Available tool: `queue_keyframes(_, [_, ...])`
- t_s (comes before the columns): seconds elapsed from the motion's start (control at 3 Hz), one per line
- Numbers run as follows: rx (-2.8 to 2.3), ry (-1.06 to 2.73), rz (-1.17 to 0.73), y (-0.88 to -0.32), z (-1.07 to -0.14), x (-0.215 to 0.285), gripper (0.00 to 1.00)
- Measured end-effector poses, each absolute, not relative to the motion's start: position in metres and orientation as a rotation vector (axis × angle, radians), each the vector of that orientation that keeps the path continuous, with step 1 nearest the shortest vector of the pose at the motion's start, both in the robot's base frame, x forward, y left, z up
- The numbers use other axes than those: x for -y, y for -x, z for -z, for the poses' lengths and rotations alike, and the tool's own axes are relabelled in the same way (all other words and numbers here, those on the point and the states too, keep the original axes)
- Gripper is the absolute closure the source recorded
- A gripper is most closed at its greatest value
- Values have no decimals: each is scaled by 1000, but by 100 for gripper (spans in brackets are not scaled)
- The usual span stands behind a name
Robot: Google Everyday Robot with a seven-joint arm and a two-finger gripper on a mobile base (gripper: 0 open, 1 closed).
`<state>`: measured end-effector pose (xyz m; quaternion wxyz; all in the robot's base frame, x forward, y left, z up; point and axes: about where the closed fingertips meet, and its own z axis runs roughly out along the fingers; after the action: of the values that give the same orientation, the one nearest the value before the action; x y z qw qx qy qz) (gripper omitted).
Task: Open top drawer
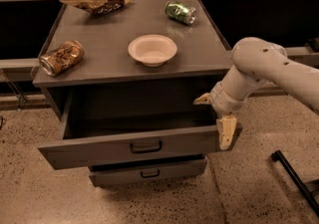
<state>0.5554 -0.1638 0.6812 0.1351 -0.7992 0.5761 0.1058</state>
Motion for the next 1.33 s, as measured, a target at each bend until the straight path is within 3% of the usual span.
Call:
queue_keyframes(0.33, [-1670,2316,-308,-555,-681,164,0])
queue_keyframes(0.67, [-1674,2324,-345,-515,-673,168,26])
queue_keyframes(1.0, [-1677,2348,-369,-480,-668,169,38])
queue_keyframes(1.33, [-1672,2351,-368,-477,-669,168,56])
